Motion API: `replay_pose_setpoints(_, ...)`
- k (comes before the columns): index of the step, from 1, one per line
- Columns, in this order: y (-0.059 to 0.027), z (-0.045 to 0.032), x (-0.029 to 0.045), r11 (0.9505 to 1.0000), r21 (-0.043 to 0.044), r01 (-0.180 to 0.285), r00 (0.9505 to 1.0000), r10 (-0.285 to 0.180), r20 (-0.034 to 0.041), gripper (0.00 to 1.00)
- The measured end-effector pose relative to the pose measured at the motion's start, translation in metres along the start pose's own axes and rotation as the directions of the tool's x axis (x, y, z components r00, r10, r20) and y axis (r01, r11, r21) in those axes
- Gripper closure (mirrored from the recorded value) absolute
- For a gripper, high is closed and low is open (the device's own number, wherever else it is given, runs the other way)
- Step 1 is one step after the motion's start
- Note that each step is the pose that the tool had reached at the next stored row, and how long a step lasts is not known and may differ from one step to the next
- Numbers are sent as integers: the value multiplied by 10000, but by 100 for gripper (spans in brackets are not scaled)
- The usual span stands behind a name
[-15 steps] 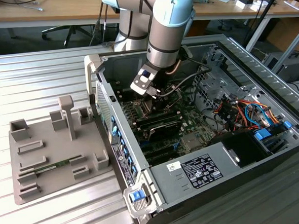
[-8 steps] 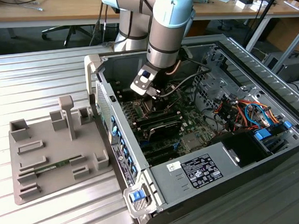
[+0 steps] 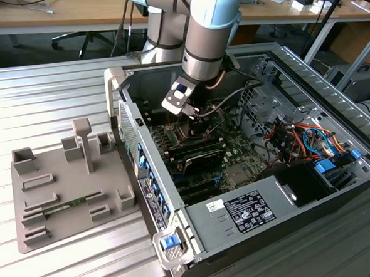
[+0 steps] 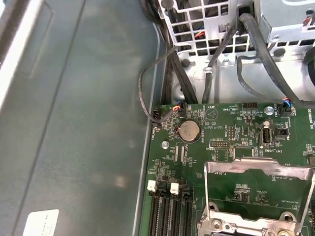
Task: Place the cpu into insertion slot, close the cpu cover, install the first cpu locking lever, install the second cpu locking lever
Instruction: 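Place the cpu into insertion slot, then close the cpu cover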
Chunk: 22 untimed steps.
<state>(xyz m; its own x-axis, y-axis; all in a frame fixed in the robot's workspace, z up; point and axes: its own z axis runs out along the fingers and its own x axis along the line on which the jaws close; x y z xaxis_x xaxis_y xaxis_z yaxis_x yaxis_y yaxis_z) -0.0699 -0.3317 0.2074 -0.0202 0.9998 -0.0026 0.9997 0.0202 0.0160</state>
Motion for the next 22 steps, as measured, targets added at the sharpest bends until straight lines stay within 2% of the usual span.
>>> replay_pose_setpoints(2,0,-35,0,10000,0,0,10000,0,0,39)
replay_pose_setpoints(5,1,-42,3,10000,0,1,10000,-1,0,40)
replay_pose_setpoints(10,4,-42,3,10000,11,-1,10000,1,0,71)
replay_pose_setpoints(11,4,-41,3,10000,13,-1,10000,1,0,71)
replay_pose_setpoints(14,5,-40,1,10000,15,1,10000,-1,-1,89)
replay_pose_setpoints(22,5,-40,-9,10000,16,0,10000,0,0,90)
